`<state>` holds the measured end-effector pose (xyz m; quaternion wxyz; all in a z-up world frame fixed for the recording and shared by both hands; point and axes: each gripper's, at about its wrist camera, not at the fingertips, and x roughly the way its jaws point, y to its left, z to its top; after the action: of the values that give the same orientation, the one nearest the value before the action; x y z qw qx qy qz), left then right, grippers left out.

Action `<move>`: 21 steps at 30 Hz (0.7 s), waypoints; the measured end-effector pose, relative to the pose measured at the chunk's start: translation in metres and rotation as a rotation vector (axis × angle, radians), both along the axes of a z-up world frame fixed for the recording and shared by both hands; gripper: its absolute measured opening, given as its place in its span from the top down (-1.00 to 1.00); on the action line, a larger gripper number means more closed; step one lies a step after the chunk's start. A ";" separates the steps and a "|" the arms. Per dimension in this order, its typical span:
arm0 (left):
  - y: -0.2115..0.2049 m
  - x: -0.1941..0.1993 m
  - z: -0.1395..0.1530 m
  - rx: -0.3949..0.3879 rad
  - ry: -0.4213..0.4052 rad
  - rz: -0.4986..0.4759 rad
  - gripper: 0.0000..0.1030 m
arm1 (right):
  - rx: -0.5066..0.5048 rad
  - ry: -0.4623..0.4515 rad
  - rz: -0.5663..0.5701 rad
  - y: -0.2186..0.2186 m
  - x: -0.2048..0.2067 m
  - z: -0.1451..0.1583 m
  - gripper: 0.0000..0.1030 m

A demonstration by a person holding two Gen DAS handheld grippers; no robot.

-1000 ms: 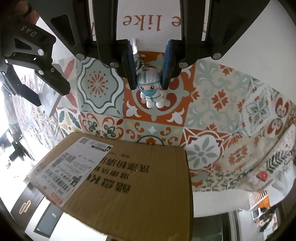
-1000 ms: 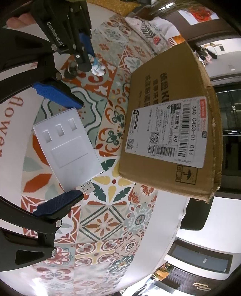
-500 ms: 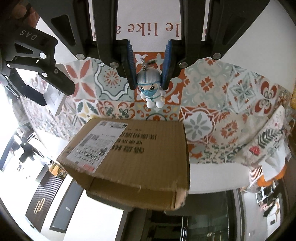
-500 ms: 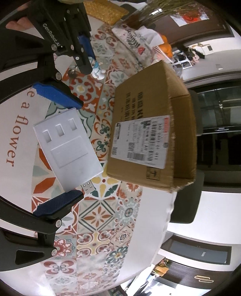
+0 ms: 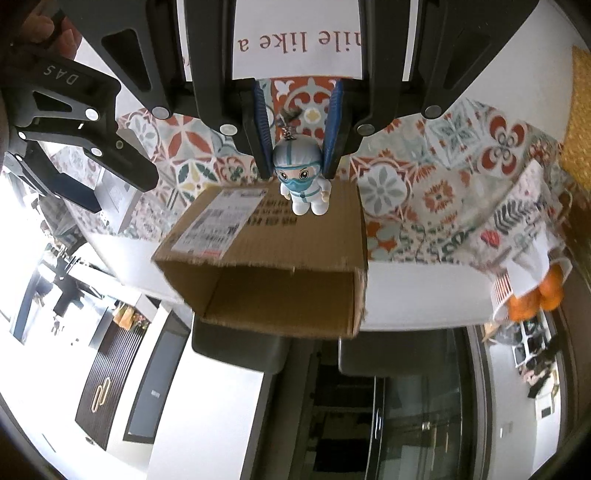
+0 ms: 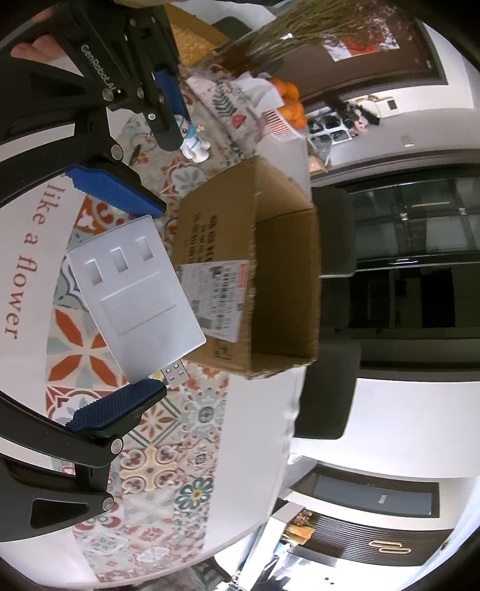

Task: Organize rigid objects
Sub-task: 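Carry the white card with the right tool while the left tool carries the figurine over the box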

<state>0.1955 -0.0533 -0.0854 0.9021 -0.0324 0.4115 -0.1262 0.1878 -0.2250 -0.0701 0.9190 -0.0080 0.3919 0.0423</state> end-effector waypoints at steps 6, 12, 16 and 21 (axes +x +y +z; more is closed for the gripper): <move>0.003 0.005 0.026 -0.014 -0.059 -0.012 0.48 | -0.002 -0.066 0.008 0.006 0.003 0.026 -0.72; 0.002 0.012 0.048 -0.029 -0.111 -0.038 0.48 | -0.002 -0.131 0.006 0.009 0.008 0.049 -0.72; -0.001 0.019 0.061 -0.029 -0.146 -0.050 0.48 | -0.003 -0.167 0.000 0.009 0.012 0.061 -0.72; -0.005 0.031 0.079 -0.028 -0.190 -0.066 0.48 | 0.006 -0.197 -0.004 0.007 0.023 0.073 -0.72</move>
<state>0.2261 -0.0578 -0.0066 0.9318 -0.0192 0.3231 -0.1640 0.2108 -0.2183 0.0025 0.9533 -0.0089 0.2993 0.0406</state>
